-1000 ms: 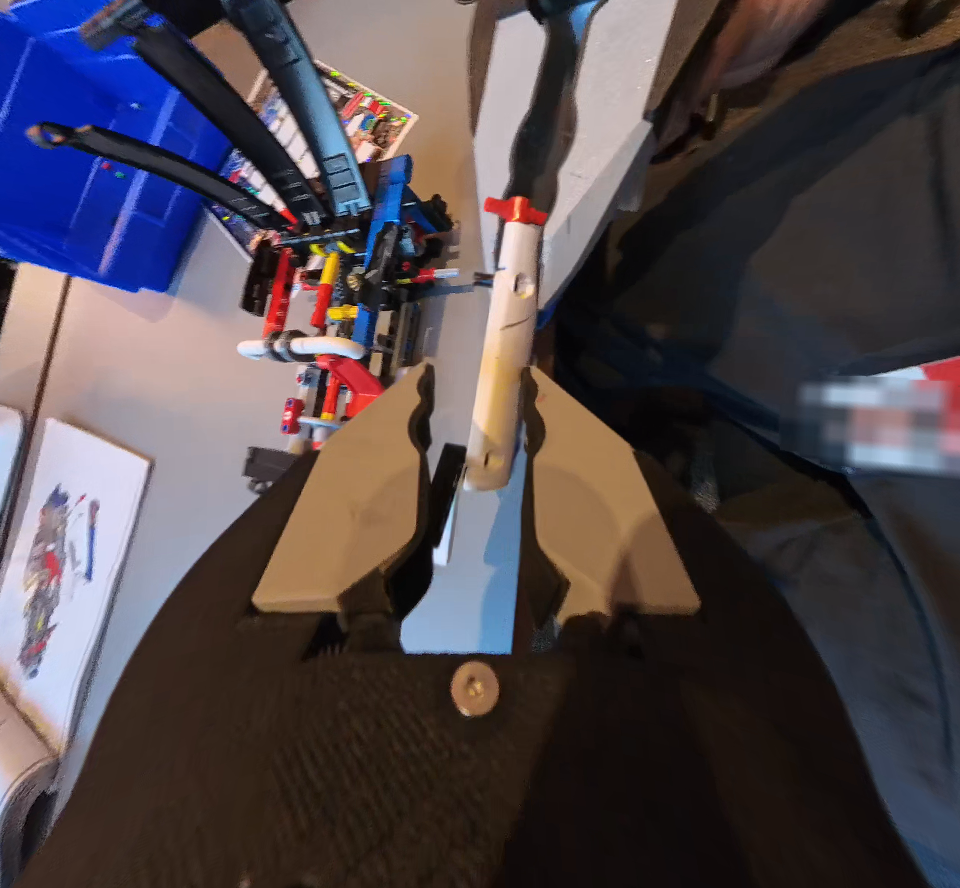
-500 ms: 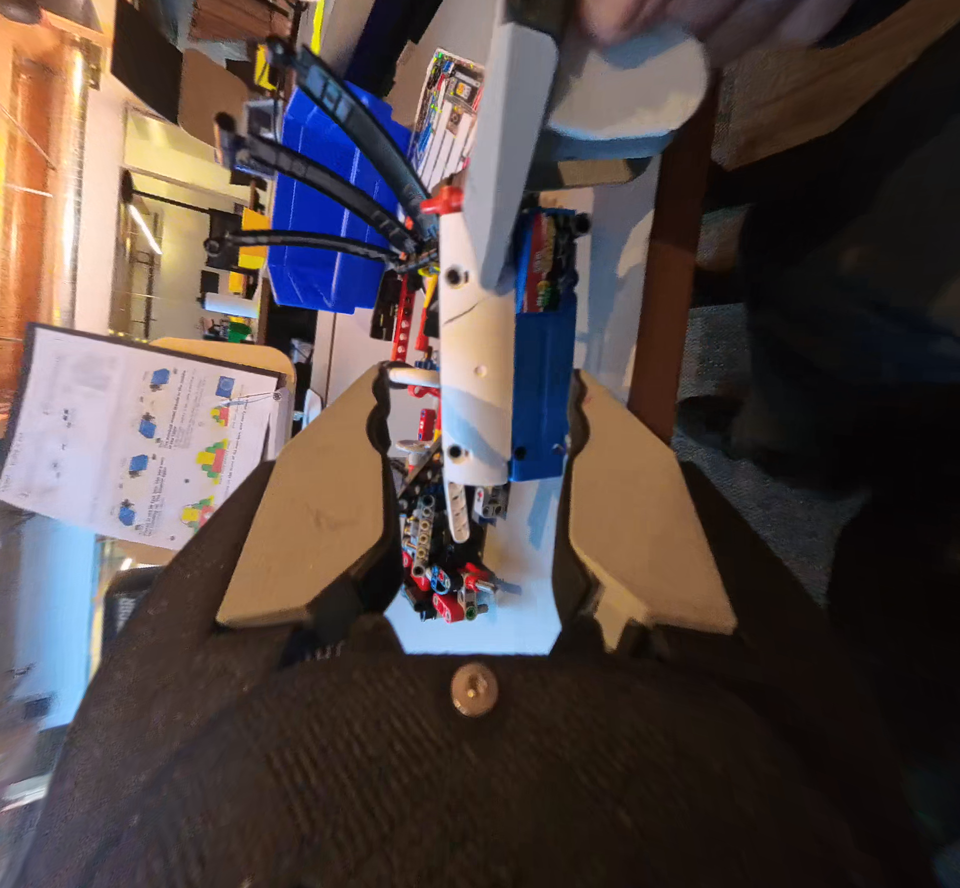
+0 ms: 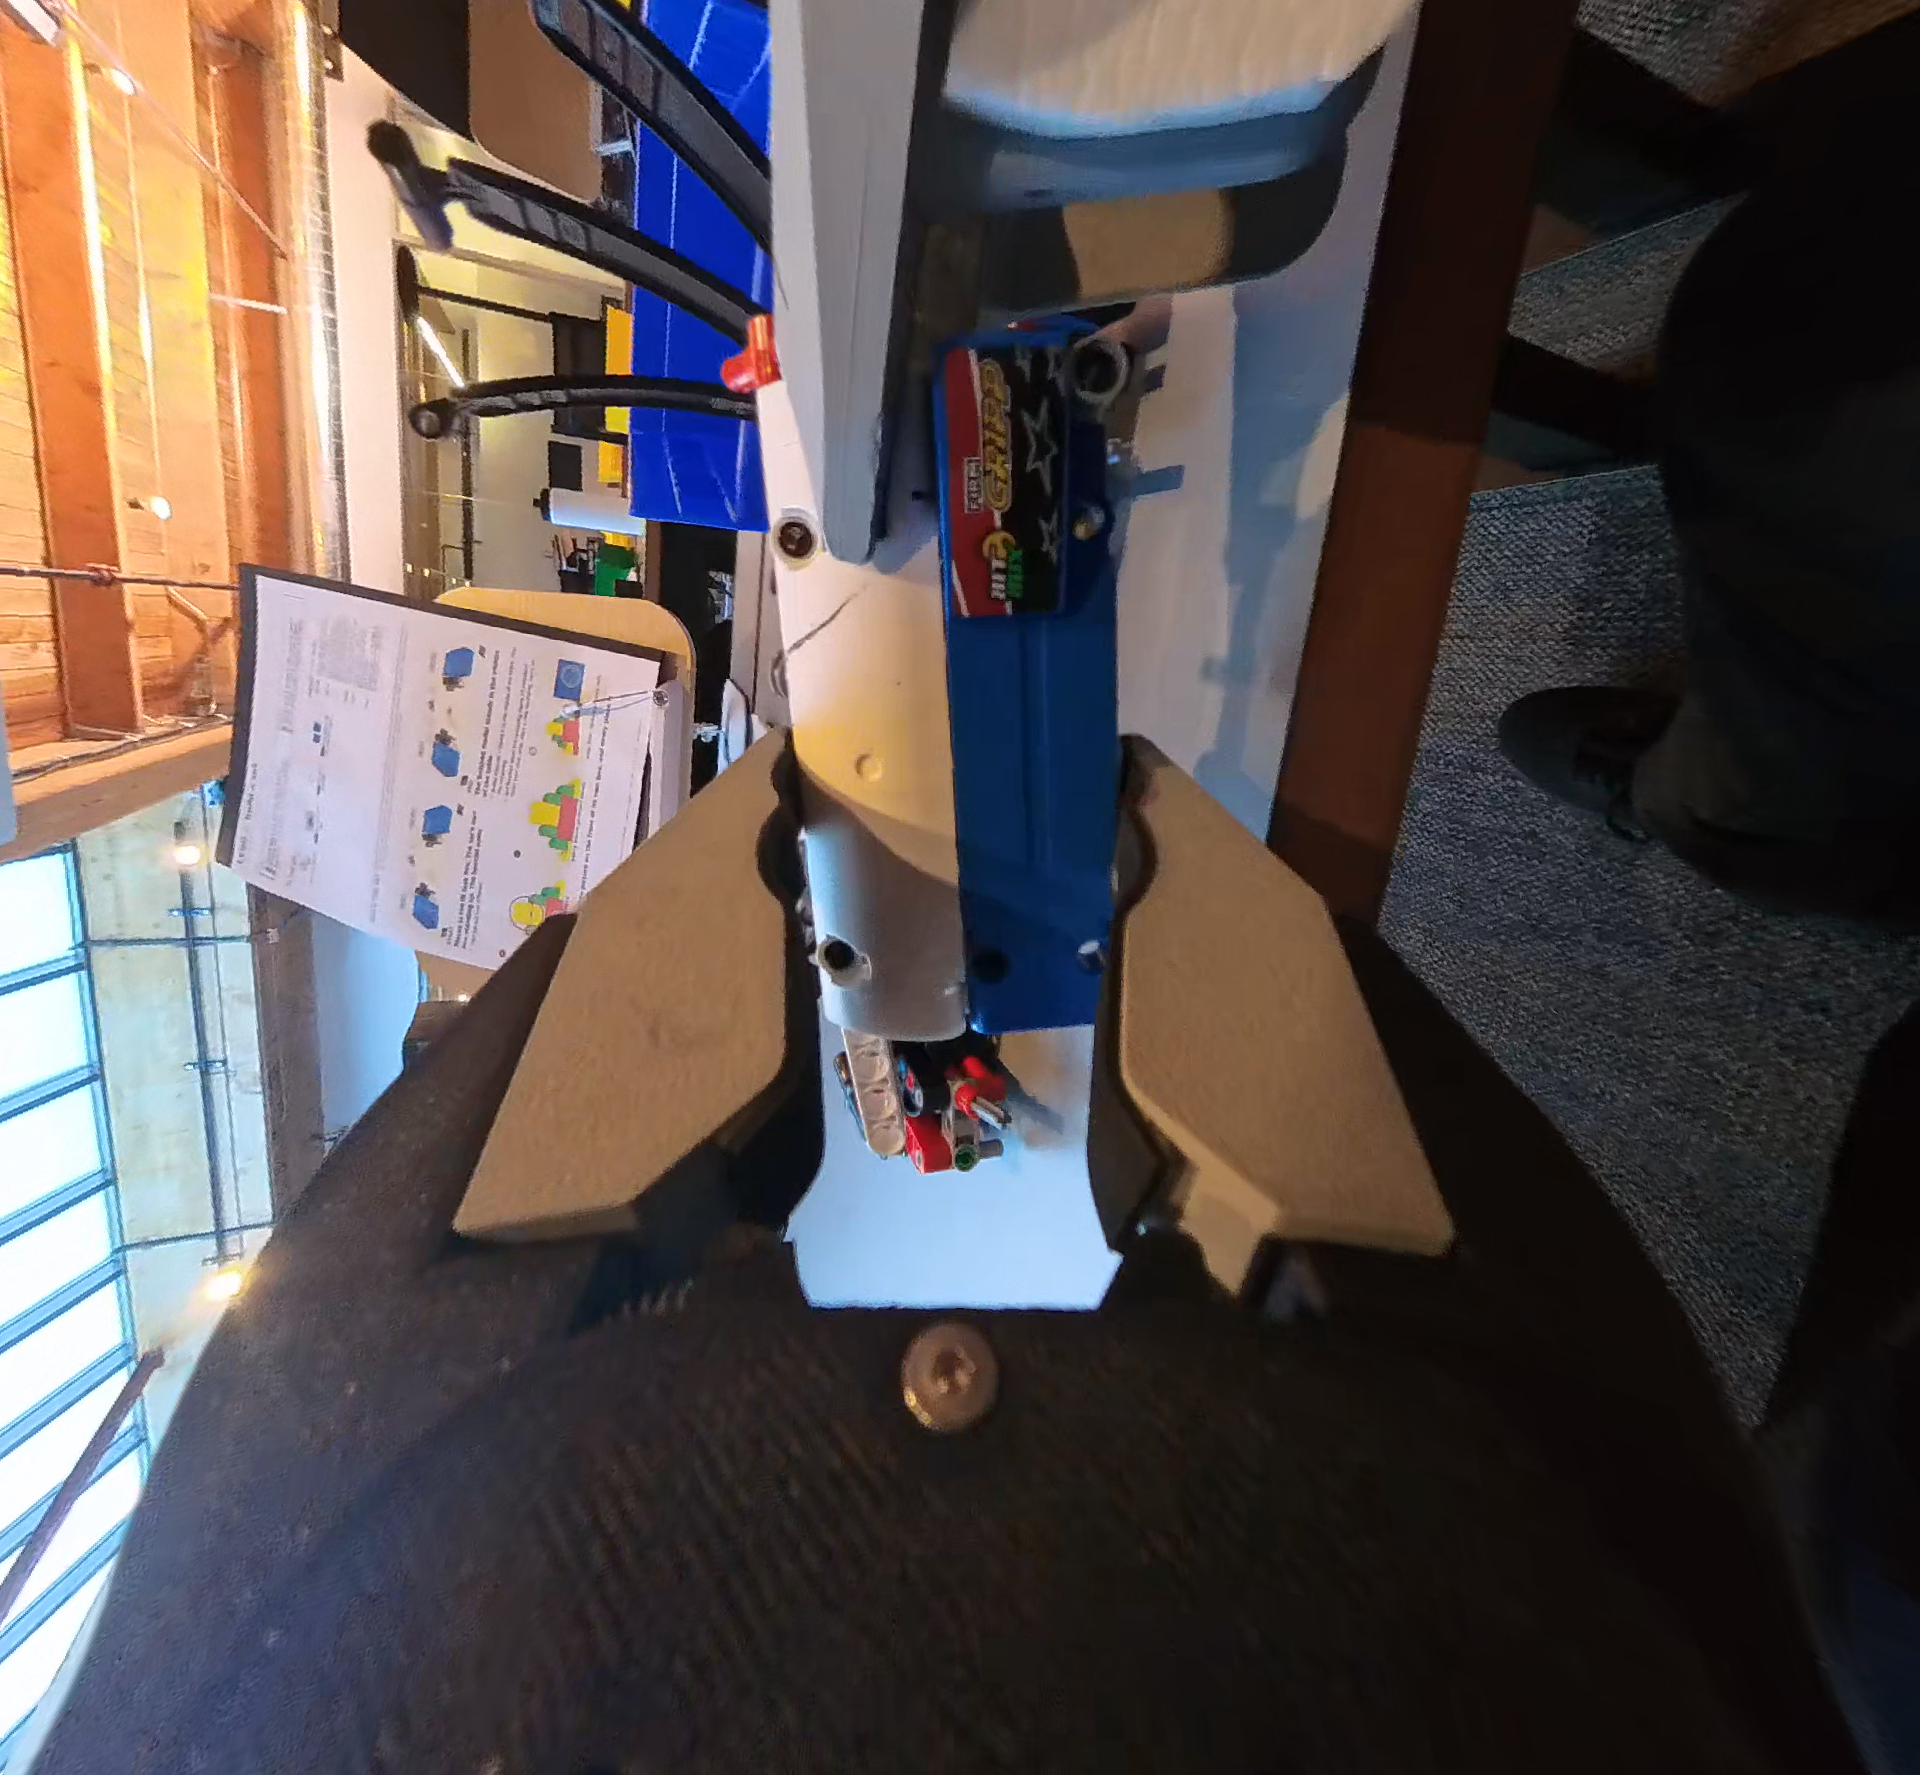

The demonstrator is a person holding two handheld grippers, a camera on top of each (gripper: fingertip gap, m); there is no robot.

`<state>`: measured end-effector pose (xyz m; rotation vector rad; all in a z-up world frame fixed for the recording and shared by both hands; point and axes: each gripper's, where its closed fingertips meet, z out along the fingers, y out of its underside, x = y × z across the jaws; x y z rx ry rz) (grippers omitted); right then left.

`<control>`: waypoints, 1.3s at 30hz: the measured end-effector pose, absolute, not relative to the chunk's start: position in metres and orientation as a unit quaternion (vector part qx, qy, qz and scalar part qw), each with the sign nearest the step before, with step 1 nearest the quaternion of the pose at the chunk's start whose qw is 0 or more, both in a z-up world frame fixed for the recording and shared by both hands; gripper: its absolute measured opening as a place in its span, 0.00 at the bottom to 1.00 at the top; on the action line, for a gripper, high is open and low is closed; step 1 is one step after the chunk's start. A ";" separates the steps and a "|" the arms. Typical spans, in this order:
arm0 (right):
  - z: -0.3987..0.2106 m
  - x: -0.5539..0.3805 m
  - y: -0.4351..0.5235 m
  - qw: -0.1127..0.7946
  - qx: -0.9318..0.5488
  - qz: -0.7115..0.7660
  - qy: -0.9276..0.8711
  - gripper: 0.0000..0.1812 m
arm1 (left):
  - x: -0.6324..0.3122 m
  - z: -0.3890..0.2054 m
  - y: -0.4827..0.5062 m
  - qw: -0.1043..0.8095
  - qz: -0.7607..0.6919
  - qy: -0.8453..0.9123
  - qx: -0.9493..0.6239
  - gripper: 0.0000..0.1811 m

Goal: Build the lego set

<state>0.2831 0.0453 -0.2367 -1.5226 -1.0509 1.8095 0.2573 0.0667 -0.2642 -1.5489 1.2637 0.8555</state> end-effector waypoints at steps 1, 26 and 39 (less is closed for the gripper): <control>-0.238 0.283 0.046 0.270 -0.568 0.673 -0.390 0.07 | 0.257 -0.265 0.067 0.465 0.346 0.516 -0.631 0.31; -0.247 0.288 0.060 0.312 -0.588 0.618 -0.419 0.12 | 0.225 -0.277 0.070 0.412 0.343 0.531 -0.656 0.31; -0.223 0.303 0.075 0.372 -0.554 0.635 -0.389 0.16 | 0.219 -0.280 0.076 0.437 0.382 0.537 -0.612 0.31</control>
